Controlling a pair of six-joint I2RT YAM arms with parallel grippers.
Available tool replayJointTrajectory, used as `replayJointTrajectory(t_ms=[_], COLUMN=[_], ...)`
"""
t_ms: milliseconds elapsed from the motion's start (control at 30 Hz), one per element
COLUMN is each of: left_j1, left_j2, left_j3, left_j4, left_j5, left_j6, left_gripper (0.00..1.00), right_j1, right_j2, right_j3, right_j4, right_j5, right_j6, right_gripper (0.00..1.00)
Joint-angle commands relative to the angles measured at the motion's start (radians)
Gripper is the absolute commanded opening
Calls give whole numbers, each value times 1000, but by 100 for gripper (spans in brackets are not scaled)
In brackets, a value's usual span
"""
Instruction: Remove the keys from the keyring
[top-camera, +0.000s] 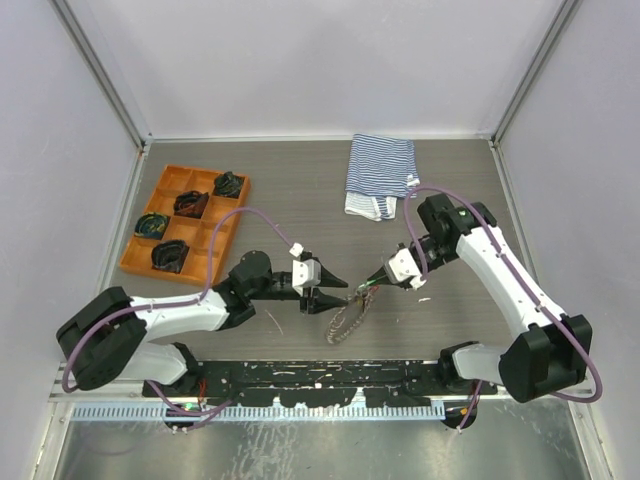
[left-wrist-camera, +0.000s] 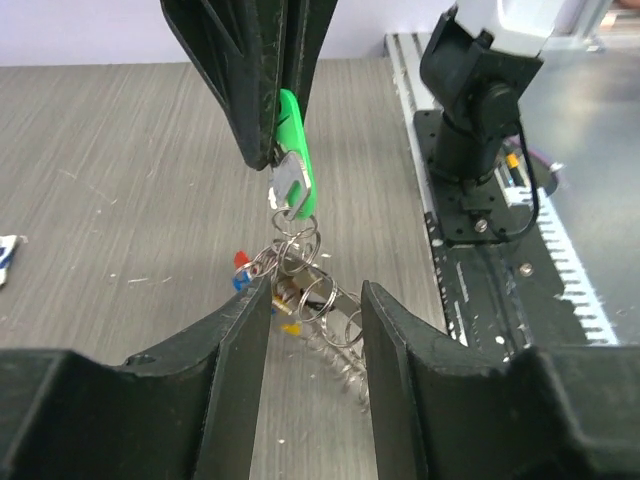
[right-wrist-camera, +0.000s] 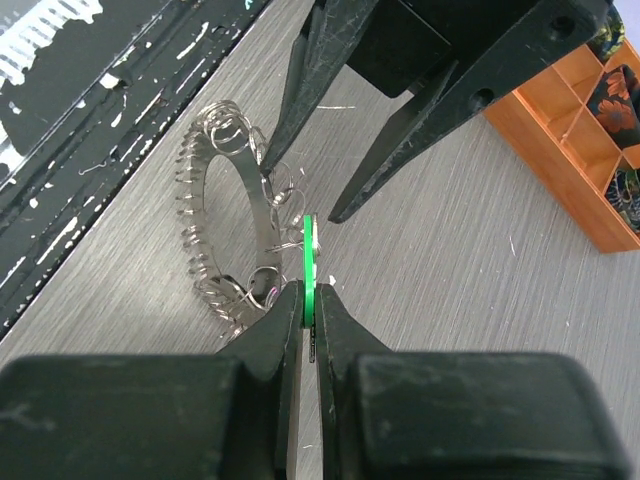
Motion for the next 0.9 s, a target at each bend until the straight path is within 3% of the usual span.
replayJointTrajectory(t_ms=[0, 867], left_j1=[-15, -15], left_j2=[-66, -28], left_j3=[51, 70], left_j4=[-147, -84], left_j5=[-77, -36], left_j6=[154, 151], left_gripper=[43, 37], right_j1=[29, 70], right_j2=[-44, -22], right_j3=[9, 34], right_j4=[15, 23], right_j5=[-18, -26], right_j6=[-84, -19], right_gripper=[1, 1])
